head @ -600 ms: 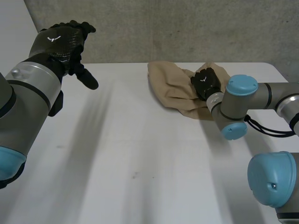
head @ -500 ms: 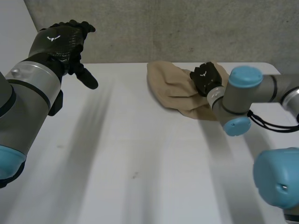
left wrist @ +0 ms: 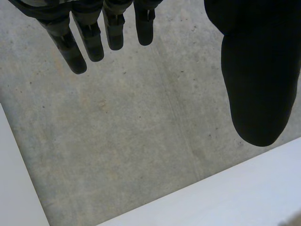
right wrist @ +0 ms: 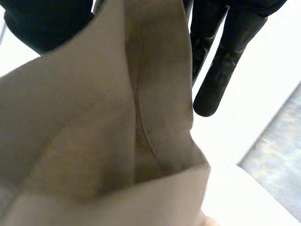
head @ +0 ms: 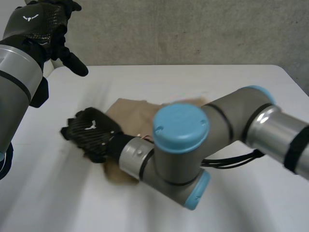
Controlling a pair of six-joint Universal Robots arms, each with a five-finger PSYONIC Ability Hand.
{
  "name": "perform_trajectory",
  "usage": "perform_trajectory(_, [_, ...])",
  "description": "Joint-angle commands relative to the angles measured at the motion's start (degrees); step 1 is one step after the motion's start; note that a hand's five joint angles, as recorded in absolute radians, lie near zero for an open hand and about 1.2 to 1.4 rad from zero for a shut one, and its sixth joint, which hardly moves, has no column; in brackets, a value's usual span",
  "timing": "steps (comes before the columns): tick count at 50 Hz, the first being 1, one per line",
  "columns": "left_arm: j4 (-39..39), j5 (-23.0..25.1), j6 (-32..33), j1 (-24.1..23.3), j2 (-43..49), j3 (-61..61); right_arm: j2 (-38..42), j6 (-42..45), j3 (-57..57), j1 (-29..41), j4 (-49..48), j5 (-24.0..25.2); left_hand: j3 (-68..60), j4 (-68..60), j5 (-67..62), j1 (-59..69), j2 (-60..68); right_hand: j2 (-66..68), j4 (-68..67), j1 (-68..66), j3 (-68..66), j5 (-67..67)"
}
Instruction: Fold the shorts.
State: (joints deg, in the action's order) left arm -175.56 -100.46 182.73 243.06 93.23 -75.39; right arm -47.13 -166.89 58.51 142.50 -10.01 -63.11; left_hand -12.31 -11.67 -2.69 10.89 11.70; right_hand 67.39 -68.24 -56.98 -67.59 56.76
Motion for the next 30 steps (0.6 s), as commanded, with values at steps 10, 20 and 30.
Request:
perform_trajectory(10, [0.04, 0.0, 0.17, 0.66, 0.03, -0.1, 1.79, -4.77, -7.45, 0.06, 9.28, -1.57, 2.31, 1.67, 2.69, -0.89, -1.7, -57.39, 58.24, 46.98, 57.59, -56.76])
perform_trajectory(20, [1.8, -0.35, -0.18, 0.39, 0.73, -3.43, -6.83, 4.11, -7.8, -11.71, 28.55, -4.12, 1.6, 0.96, 1.97, -0.17, -0.98, -57.39, 58.24, 46.98, 57.59, -56.76])
perform_trajectory(30, [3.3, -0.88, -0.98, -4.16, 1.43, -18.01, -8.51, 18.16, -2.8, -19.71, 34.18, -15.45, 1.09, 0.45, 1.47, 0.34, -0.48, -57.39, 58.24, 46.98, 57.59, -56.76])
